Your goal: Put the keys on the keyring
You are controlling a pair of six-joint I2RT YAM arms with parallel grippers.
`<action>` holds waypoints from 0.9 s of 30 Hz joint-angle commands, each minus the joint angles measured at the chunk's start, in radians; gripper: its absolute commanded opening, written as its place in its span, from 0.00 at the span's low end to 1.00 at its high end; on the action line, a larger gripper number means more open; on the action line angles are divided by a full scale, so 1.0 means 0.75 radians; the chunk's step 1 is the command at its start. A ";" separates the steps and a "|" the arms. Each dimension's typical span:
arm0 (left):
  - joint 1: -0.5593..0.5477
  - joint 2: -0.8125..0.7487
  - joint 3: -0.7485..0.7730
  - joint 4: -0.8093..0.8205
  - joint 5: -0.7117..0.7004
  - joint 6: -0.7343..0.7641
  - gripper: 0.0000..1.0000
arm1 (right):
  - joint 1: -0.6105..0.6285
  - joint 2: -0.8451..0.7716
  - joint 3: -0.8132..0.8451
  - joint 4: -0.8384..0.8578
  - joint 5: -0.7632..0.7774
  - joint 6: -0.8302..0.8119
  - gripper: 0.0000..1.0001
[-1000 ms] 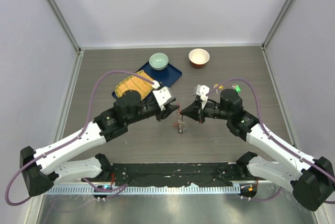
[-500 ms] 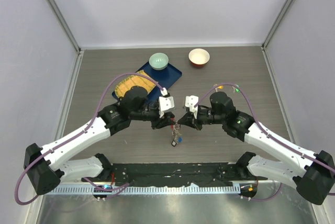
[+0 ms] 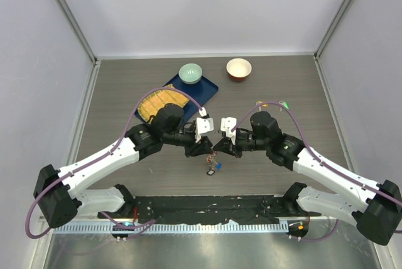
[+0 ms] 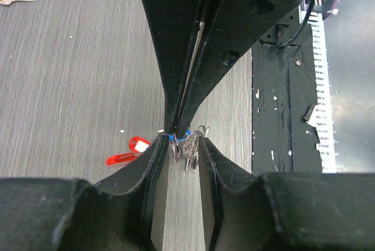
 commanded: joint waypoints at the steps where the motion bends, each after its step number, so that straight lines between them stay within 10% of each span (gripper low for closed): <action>1: 0.002 0.003 0.012 0.040 -0.012 -0.039 0.30 | 0.011 -0.018 0.061 0.072 -0.001 -0.011 0.01; 15: 0.004 0.061 0.047 -0.012 -0.004 -0.057 0.20 | 0.013 -0.020 0.059 0.080 -0.007 -0.003 0.01; 22: 0.004 0.057 0.047 -0.014 -0.018 -0.059 0.00 | 0.013 -0.027 0.055 0.086 0.001 0.009 0.01; 27: 0.004 0.008 0.012 0.021 -0.098 -0.079 0.00 | 0.013 -0.065 0.034 0.117 0.072 0.066 0.21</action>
